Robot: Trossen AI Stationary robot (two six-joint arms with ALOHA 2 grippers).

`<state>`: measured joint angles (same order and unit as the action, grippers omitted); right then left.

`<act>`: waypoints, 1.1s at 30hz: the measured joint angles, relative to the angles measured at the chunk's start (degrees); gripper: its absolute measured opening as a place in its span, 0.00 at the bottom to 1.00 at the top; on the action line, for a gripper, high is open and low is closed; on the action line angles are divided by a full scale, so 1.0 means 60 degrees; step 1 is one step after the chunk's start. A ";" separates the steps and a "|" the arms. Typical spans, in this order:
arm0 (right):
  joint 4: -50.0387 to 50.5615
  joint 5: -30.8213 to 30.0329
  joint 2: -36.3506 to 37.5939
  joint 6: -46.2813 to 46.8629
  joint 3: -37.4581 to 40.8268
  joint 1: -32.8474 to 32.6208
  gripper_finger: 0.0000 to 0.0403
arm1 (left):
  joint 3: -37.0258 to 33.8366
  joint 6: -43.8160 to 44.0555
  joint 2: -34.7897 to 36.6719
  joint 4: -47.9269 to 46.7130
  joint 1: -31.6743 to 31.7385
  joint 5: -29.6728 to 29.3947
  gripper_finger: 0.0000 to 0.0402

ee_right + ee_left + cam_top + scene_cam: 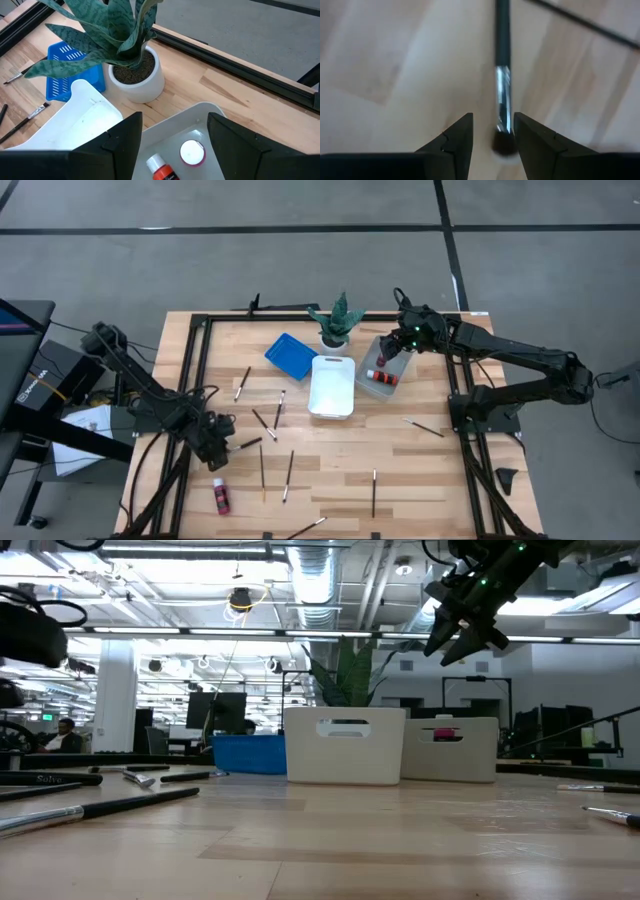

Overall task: Pick & Place Paint Supplies
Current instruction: Put the large black paint brush into the white bin

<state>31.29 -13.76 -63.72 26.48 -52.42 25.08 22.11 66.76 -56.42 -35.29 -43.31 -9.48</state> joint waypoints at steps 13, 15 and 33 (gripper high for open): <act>0.0040 0.0000 -0.0073 0.0015 0.0011 0.0004 0.55 | 0.0000 0.0710 0.0000 -0.0007 -0.0917 -0.0013 0.34; 0.0036 0.0000 -0.0073 0.0011 0.0011 0.0018 0.55 | 0.0000 0.0710 0.0000 -0.0007 -0.0917 -0.0013 0.34; -0.0076 -0.0153 -0.0069 0.0015 0.0011 0.0011 0.55 | -0.0011 0.0662 -0.0749 0.0170 -0.0914 0.0195 0.29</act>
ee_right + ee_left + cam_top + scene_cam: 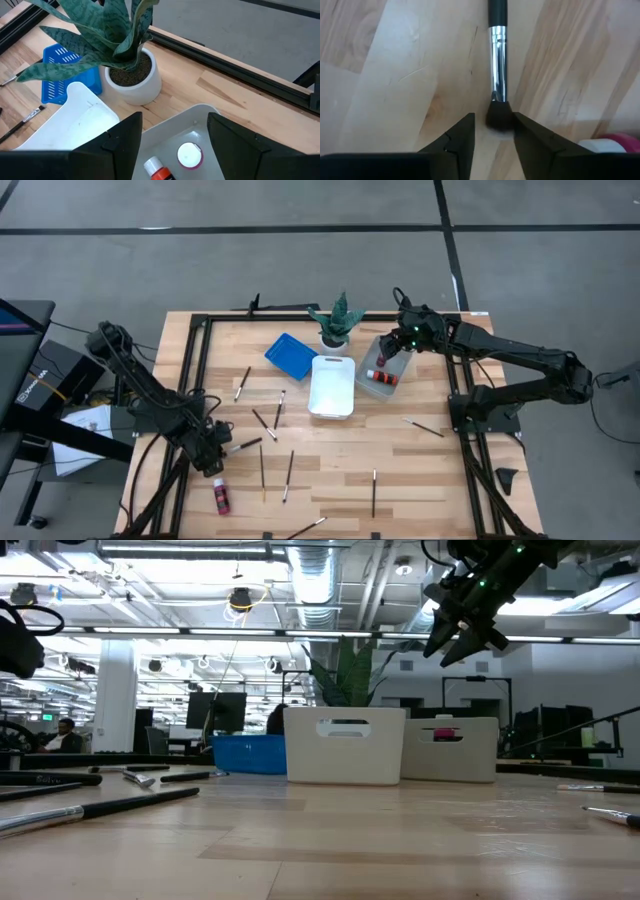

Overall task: Pick & Place Paint Supplies
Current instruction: Put the large black paint brush into the white bin

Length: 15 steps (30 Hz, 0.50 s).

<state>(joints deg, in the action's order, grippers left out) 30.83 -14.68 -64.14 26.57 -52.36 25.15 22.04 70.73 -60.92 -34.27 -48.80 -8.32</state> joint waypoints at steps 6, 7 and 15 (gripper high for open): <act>-0.0001 0.0000 0.0000 0.0000 0.0000 0.0000 0.55 | 0.0000 0.0056 -0.0020 0.0012 0.0004 0.0007 0.12; -0.0001 0.0000 0.0000 0.0000 0.0000 0.0000 0.55 | 0.0000 0.0109 -0.0018 0.0012 0.0004 0.0009 0.08; -0.0001 0.0000 0.0000 0.0000 0.0000 0.0000 0.55 | 0.0000 0.0577 -0.0016 0.0036 0.0004 0.0123 0.01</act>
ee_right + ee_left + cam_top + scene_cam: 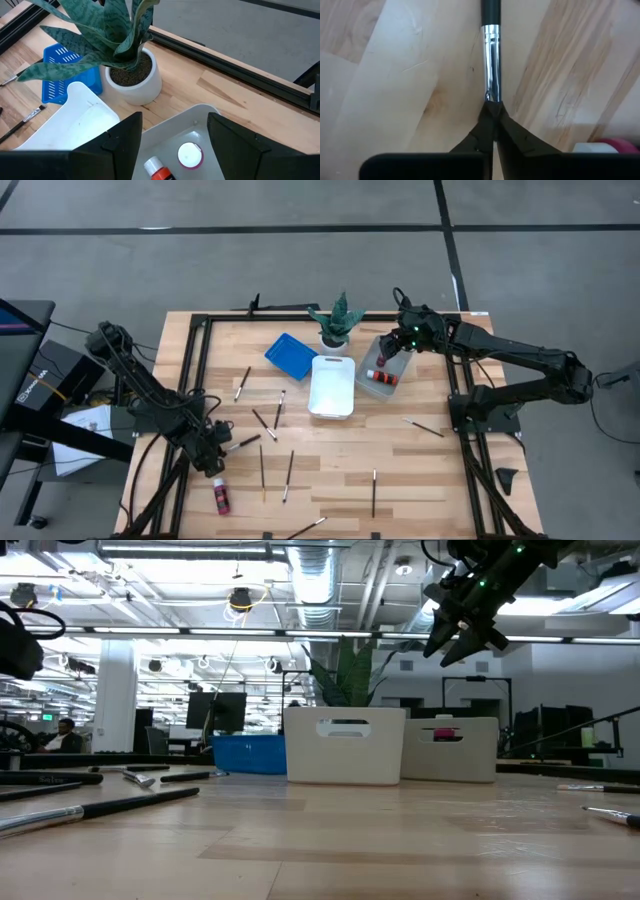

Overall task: Pick & Place Paint Supplies
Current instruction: Put the large black paint brush into the white bin

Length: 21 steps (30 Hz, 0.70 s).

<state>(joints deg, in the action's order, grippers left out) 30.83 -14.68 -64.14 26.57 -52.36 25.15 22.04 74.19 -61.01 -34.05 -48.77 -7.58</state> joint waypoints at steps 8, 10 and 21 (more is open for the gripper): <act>0.0000 0.0000 0.0000 0.0000 -0.0001 0.0000 0.55 | 0.0342 -0.0152 0.0549 0.0127 0.0001 -0.0092 0.00; 0.0000 0.0000 0.0000 0.0000 -0.0001 0.0000 0.55 | 0.0592 -0.0326 0.0709 0.0059 0.0088 -0.0288 0.00; 0.0005 -0.0004 0.0004 -0.0025 0.0000 0.0000 0.55 | 0.2038 -0.3612 0.0860 -0.0163 0.2974 -0.1243 0.00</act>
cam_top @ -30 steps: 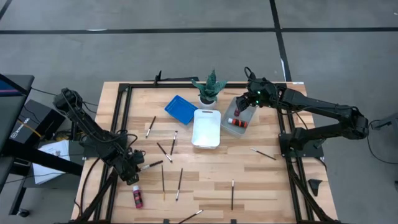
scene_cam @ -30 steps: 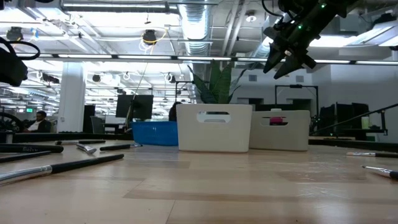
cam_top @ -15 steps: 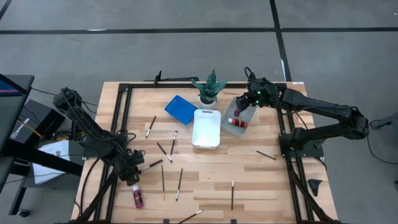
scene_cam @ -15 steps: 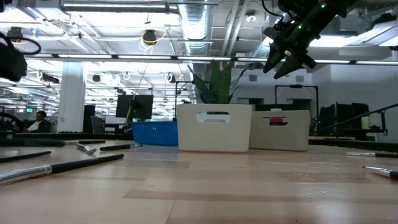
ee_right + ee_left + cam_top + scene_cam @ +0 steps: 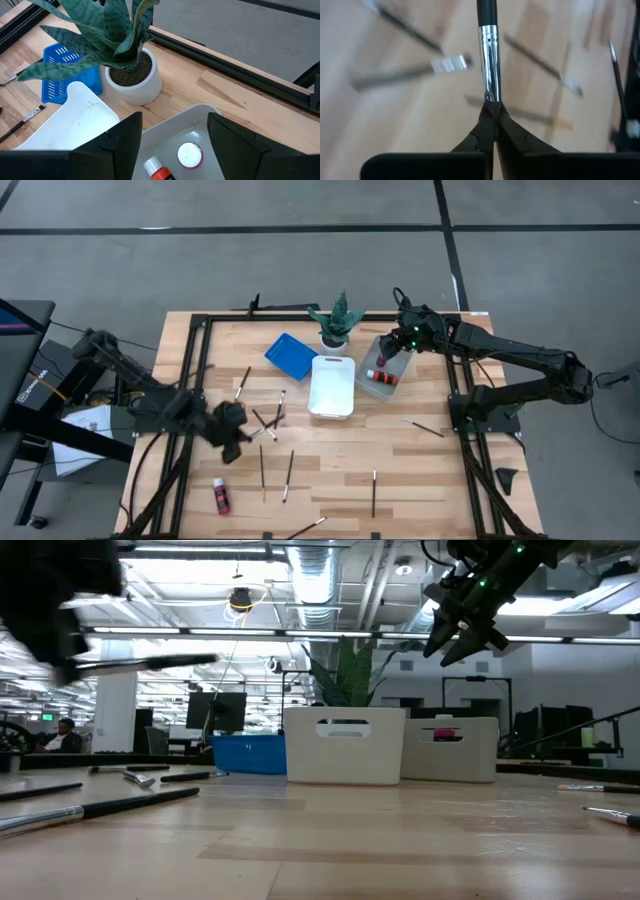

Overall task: Pick & Place Paint Supplies
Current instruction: Put the large black paint brush into the white bin

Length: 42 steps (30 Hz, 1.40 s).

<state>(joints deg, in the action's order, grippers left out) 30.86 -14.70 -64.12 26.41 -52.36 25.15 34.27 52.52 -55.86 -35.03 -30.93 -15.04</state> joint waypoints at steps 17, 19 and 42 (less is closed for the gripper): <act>-0.0007 -0.0002 0.0000 0.0025 0.0015 0.0000 0.55 | 0.0278 -0.3062 -0.0964 0.4993 0.4934 0.1009 0.00; -0.0009 -0.0001 0.0000 0.0025 0.0015 0.0000 0.55 | 0.0282 -0.2800 -0.1454 0.5976 0.5127 0.1133 0.00; -0.0012 0.0004 0.0000 -0.0226 0.0022 0.0000 0.55 | 0.0282 0.1837 -0.5688 1.0428 0.5277 0.0818 0.00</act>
<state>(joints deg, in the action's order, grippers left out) 30.79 -14.68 -64.12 25.06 -52.23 25.15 35.97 63.55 -89.98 27.54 0.73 -10.13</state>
